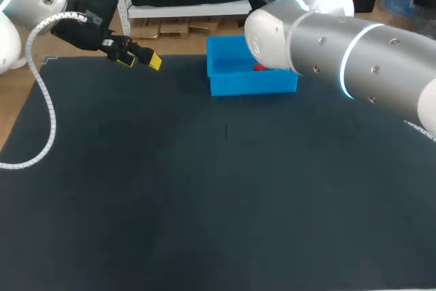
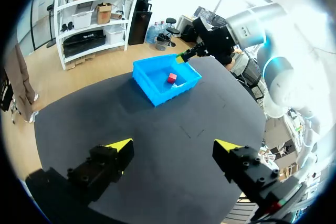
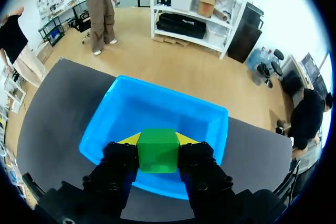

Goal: Use the left arm to pick the red cube and place it into the blue plastic box first, then use the right arm to grasp the green cube and put it into the same blue plastic box after the first action is fully finished.

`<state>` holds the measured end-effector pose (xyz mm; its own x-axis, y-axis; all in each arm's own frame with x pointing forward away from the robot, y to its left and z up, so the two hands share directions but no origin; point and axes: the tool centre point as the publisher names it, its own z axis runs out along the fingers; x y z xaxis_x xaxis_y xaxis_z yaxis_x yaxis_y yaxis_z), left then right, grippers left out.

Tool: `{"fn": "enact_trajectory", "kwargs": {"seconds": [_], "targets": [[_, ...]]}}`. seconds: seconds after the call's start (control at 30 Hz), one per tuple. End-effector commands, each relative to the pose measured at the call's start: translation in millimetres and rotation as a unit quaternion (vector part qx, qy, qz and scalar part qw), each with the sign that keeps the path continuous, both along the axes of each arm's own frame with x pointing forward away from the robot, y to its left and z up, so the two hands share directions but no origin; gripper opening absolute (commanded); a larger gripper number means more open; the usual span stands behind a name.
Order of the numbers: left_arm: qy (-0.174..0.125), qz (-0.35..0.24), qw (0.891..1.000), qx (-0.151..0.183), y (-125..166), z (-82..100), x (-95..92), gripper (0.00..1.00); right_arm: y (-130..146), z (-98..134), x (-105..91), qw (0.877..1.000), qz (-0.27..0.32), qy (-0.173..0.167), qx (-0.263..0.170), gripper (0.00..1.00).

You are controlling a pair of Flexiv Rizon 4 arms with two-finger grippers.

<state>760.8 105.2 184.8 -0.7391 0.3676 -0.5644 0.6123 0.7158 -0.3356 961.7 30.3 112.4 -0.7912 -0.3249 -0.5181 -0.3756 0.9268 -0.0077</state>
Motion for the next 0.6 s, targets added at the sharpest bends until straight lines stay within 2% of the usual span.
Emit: {"fn": "enact_trajectory", "kwargs": {"seconds": [0.03, 0.13, 0.17, 0.2, 0.23, 0.6], "targets": [[-0.002, -0.001, 1.000, -0.002, 1.2, -0.8, -1.0, 1.00, -0.4, -7.0, 5.5, 1.000, 0.002, -0.001, 0.002, 0.00], [-0.002, -0.001, 1.000, -0.002, 1.2, -0.8, -1.0, 1.00, -0.1, -8.7, 5.6, 1.000, 0.010, -0.003, -0.001, 0.00], [-0.002, -0.001, 1.000, -0.002, 1.2, -0.8, -1.0, 1.00, -0.1, -8.7, 5.6, 1.000, 0.010, -0.003, -0.001, 0.31], [-0.002, -0.001, 1.000, -0.002, 1.2, -0.8, -1.0, 1.00, -0.1, -8.7, 5.6, 1.000, 0.010, -0.003, -0.001, 0.97], [-0.002, -0.001, 1.000, -0.002, 1.2, -0.8, -1.0, 1.00, -0.1, -8.7, 5.6, 1.000, 0.010, -0.003, -0.001, 1.00], [-0.002, -0.001, 1.000, -0.002, 1.2, -0.8, -1.0, 1.00, -0.1, -8.7, 5.6, 1.000, 0.010, -0.003, -0.001, 1.00]]}}
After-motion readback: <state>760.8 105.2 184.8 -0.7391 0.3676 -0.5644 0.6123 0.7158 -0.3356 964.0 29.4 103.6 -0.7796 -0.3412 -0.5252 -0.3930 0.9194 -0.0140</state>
